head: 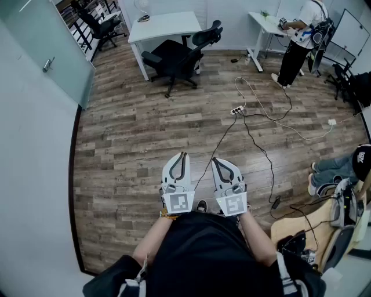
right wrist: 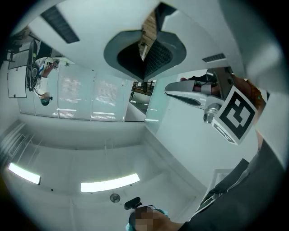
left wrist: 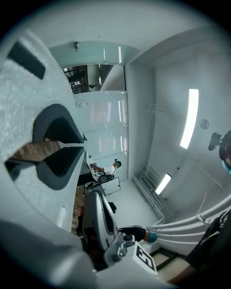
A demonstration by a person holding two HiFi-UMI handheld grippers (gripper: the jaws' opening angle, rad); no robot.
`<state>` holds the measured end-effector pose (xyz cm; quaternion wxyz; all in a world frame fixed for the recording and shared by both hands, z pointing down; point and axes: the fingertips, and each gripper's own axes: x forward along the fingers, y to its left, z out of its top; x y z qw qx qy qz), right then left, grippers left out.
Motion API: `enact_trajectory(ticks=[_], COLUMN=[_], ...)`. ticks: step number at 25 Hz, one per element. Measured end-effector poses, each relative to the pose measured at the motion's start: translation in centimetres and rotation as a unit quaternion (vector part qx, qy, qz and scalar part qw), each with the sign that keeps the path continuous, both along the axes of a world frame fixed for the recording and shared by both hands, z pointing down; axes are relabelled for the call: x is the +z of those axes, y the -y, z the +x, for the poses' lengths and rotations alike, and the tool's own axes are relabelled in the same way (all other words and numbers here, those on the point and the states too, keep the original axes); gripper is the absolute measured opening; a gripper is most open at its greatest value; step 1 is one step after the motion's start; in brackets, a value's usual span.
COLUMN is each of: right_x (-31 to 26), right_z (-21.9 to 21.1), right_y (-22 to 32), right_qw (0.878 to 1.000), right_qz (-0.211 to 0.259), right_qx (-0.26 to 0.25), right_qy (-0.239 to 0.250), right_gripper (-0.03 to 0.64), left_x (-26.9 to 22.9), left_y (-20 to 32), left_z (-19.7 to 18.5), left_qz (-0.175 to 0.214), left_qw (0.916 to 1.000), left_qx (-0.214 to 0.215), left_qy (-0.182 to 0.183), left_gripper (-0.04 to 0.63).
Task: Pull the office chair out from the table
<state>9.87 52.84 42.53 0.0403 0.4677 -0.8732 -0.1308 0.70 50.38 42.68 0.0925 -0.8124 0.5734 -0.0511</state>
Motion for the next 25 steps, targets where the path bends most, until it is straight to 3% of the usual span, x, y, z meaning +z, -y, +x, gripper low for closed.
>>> enact_trajectory(ticks=[5,12,25], right_x=[0.1,2.2,2.2], right_z=[1.7,2.5,-1.0], right_y=[1.7,6.0,23.4], right_qw=[1.0,0.999,0.999], right_qz=[0.001,-0.037,-0.04], right_qx=[-0.015,-0.009,0.003], right_qy=[0.008,0.012,-0.019], right_gripper=[0.006,0.008,0.008], left_x=[-0.1,0.4,0.6], left_y=[1.8,6.1,23.1], left_z=[1.4,2.5,-1.2], left_qz=[0.005,0.002,-0.001], left_qw=[0.9999,0.9999,1.0], left_qx=[-0.001,0.007,0.001], left_qy=[0.012,0.011,-0.001], left_gripper=[0.038,0.039,0.04])
